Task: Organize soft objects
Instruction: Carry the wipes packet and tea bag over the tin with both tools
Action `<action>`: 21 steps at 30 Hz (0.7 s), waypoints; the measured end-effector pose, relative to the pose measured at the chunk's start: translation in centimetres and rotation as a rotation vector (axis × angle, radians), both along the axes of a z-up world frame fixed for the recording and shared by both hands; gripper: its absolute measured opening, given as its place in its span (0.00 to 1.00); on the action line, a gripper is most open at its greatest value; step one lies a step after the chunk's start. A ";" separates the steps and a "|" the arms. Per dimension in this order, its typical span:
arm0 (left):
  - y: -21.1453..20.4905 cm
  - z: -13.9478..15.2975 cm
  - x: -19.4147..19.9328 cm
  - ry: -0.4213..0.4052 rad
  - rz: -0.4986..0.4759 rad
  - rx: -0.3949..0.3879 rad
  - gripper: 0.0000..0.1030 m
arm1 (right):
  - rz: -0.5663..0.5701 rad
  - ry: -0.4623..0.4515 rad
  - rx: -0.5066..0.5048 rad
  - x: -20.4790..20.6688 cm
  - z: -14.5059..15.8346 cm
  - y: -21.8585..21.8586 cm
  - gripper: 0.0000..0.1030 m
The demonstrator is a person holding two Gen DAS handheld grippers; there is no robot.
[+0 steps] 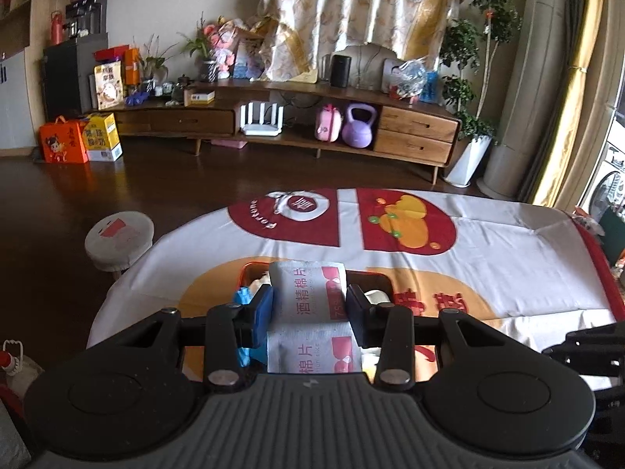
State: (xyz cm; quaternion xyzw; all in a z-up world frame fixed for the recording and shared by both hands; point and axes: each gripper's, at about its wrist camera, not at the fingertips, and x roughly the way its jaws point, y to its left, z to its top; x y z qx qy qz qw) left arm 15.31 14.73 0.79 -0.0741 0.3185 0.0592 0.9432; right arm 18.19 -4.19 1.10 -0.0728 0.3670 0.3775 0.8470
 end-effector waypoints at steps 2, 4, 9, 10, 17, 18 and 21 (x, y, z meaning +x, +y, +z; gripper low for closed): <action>0.7 -0.6 0.6 0.010 0.008 -0.004 0.39 | 0.006 -0.002 -0.009 0.4 -0.4 0.7 0.22; 1.3 -1.2 1.2 0.020 0.016 -0.002 0.39 | 0.013 -0.005 -0.017 0.9 -0.7 1.5 0.22; 2.2 -2.8 2.6 0.043 0.024 -0.013 0.39 | 0.014 -0.011 -0.029 2.7 -1.4 3.0 0.22; 2.4 -3.2 2.9 0.049 0.022 -0.018 0.39 | 0.011 -0.011 -0.031 3.2 -1.5 3.3 0.22; 2.7 -5.3 4.5 0.085 0.024 -0.010 0.39 | 0.013 -0.015 -0.047 5.9 -3.2 5.4 0.23; 2.7 -5.6 4.7 0.088 0.024 -0.006 0.39 | 0.013 -0.014 -0.050 6.2 -3.5 5.6 0.23; 3.0 -6.2 5.5 0.095 0.019 -0.006 0.39 | 0.014 -0.008 -0.064 6.9 -4.5 6.3 0.23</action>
